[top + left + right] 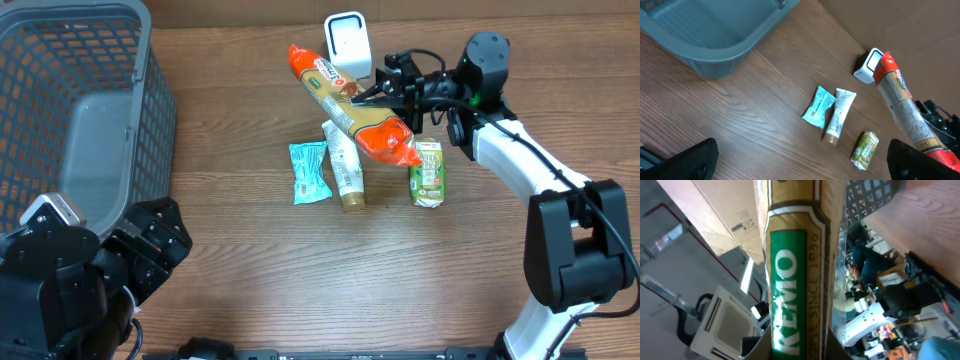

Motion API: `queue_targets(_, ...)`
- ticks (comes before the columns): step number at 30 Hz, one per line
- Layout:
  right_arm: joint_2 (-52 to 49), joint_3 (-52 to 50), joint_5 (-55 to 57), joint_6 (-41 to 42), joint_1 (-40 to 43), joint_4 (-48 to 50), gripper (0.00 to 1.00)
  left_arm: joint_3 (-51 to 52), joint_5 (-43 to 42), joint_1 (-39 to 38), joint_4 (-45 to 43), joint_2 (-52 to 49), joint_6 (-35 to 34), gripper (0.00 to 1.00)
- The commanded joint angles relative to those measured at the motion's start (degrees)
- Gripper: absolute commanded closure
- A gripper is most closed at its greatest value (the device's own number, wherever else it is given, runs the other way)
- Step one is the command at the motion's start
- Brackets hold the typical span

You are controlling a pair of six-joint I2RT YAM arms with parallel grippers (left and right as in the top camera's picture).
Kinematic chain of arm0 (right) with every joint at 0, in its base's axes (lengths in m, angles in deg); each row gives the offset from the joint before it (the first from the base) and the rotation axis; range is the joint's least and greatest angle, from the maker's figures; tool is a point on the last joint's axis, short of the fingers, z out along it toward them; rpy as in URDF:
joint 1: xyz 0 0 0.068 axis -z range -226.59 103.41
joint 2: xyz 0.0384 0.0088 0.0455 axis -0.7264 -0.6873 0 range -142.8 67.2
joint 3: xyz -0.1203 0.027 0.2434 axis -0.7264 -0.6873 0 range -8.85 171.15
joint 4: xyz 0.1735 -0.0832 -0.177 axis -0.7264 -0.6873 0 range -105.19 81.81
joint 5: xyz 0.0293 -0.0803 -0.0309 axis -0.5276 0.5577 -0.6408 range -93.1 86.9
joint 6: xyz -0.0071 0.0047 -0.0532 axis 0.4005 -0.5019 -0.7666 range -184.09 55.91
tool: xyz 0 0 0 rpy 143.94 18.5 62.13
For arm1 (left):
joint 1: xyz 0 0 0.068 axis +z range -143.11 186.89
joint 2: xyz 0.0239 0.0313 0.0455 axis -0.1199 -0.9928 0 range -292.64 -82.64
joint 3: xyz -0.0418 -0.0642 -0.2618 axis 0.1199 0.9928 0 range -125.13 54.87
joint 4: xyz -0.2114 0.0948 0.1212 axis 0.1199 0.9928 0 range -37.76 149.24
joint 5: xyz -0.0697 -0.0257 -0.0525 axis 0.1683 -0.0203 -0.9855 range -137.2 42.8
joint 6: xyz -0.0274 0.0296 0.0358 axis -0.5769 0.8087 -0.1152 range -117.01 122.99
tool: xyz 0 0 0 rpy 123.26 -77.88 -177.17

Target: Scan the item barcode

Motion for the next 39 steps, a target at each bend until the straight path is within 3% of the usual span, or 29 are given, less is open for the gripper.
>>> queue_targets(1,2.05,1.86,-1.38,2.84,-1.46,-0.2,0.96,-0.28,-0.2,0.46,-0.07,-0.09,0.85,0.0)
queue_targets(14,2.05,1.86,4.5,2.84,-10.58,-17.2,0.96,-0.28,-0.2,0.46,-0.07,-0.09,0.85,0.0)
queue_targets(27,2.05,1.86,21.94,-0.87,-13.14,-33.62,0.96,-0.28,-0.2,0.46,-0.07,-0.09,0.85,0.0)
queue_targets(39,2.05,1.86,25.75,-2.4,-15.39,-36.2,0.96,-0.28,-0.2,0.46,-0.07,-0.09,0.85,0.01)
